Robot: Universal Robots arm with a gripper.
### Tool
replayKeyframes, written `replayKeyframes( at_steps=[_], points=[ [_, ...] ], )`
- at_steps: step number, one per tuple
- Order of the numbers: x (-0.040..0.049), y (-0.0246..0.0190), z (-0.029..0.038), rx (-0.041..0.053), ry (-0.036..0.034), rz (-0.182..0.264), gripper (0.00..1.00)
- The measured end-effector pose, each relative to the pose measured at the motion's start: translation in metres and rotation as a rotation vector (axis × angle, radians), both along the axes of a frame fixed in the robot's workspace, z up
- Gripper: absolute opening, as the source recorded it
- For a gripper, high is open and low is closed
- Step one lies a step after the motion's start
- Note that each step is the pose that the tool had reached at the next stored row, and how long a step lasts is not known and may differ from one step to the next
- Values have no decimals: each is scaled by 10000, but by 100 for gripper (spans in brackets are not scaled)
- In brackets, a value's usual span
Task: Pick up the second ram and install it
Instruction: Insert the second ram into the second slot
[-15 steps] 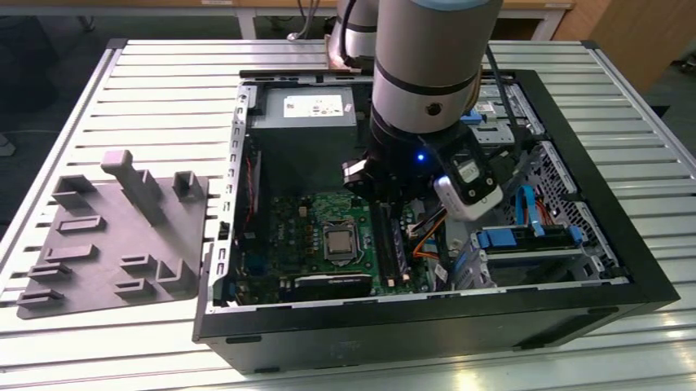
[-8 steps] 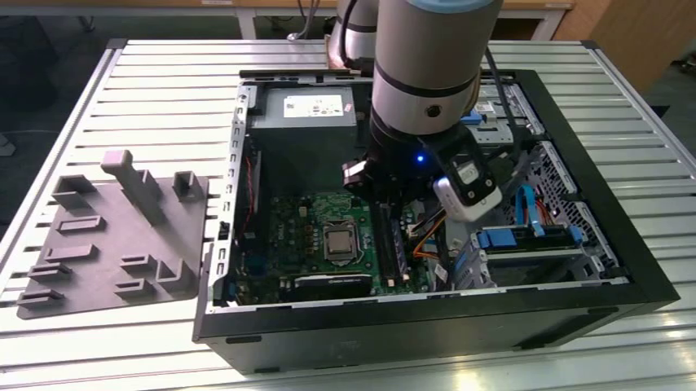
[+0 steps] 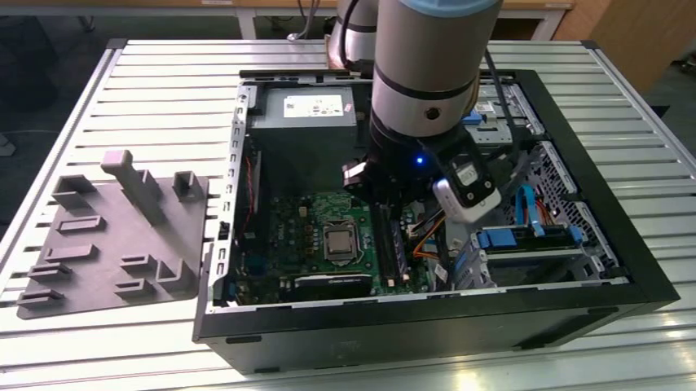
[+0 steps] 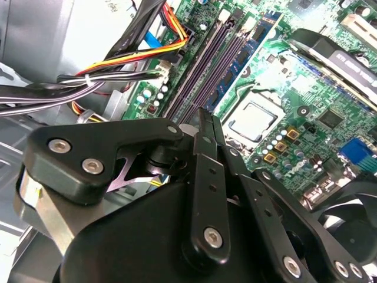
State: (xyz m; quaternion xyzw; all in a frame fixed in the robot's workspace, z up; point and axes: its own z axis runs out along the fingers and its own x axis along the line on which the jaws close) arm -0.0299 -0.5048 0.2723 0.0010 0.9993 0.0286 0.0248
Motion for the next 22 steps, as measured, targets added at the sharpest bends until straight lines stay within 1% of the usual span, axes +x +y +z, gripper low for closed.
replayKeyframes(
  at_steps=[22],
  points=[
    [0,0,-51,1,0,-3,12]
  ],
)
